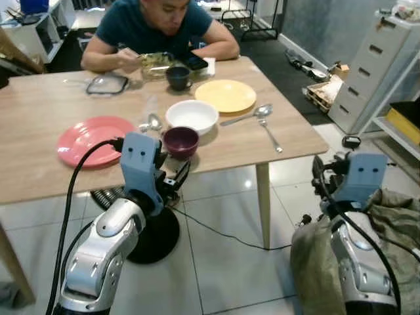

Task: Setting the table

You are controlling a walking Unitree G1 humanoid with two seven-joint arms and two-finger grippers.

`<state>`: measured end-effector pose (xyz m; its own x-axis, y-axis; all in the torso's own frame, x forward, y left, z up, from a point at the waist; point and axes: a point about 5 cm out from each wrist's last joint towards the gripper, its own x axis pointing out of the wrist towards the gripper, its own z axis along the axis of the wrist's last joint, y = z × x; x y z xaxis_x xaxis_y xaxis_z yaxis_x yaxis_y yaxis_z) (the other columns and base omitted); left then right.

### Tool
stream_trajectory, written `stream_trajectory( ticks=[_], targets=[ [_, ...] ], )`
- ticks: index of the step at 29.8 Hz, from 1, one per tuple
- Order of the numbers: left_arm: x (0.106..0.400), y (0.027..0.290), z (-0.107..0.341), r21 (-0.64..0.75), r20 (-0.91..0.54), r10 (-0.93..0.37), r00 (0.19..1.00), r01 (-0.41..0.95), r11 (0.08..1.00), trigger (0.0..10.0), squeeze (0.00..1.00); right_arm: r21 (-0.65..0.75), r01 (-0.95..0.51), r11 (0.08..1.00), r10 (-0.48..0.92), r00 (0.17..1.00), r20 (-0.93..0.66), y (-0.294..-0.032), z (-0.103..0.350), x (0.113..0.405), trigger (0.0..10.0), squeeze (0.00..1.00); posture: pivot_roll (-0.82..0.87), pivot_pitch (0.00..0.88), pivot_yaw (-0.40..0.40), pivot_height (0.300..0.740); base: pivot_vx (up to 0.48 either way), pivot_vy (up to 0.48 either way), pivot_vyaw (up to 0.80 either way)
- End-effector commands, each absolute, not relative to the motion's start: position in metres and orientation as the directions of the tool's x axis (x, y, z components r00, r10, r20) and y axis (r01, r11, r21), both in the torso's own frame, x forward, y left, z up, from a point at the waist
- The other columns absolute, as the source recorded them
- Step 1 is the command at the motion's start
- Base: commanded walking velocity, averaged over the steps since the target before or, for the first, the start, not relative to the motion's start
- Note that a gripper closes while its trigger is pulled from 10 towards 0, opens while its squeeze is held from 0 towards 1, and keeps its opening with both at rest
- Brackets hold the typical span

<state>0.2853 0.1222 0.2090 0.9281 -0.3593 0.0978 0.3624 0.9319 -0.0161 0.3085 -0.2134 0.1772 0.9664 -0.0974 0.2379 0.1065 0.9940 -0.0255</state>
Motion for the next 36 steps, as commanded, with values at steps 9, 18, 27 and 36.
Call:
stream_trajectory(
  ticks=[9, 18, 27, 36],
  targets=[
    [0.286, 0.123, 0.205, -0.024, 0.086, -0.342, 0.936, 0.345, 0.938, 10.0, 0.00, -0.026, 0.092, 0.995, -0.084, 0.969, 0.232, -0.211, 0.175, 0.308, 10.0, 0.00, -0.06, 0.000, 0.084, 0.740, -0.136, 0.000, 0.00],
    [0.286, 0.122, 0.206, -0.031, 0.087, -0.344, 0.935, 0.348, 0.937, 10.0, 0.00, -0.017, 0.088, 0.996, -0.082, 0.971, 0.226, -0.210, 0.174, 0.308, 10.0, 0.00, -0.06, 0.000, 0.085, 0.740, 0.000, 0.000, -0.53],
    [0.287, 0.122, 0.206, -0.030, 0.086, -0.345, 0.935, 0.348, 0.937, 10.0, 0.00, -0.013, 0.085, 0.996, -0.081, 0.971, 0.223, -0.210, 0.174, 0.309, 10.0, 0.00, -0.06, 0.000, 0.085, 0.740, 0.000, 0.000, -0.80],
    [0.286, 0.128, 0.174, 0.021, -0.034, -0.319, 0.947, 0.319, 0.947, 10.0, 0.00, -0.103, 0.073, 0.992, -0.061, 0.992, 0.112, -0.212, 0.148, 0.307, 10.0, 0.00, -0.06, 0.000, 0.081, 0.740, 0.000, 0.000, -0.80]
  ],
)
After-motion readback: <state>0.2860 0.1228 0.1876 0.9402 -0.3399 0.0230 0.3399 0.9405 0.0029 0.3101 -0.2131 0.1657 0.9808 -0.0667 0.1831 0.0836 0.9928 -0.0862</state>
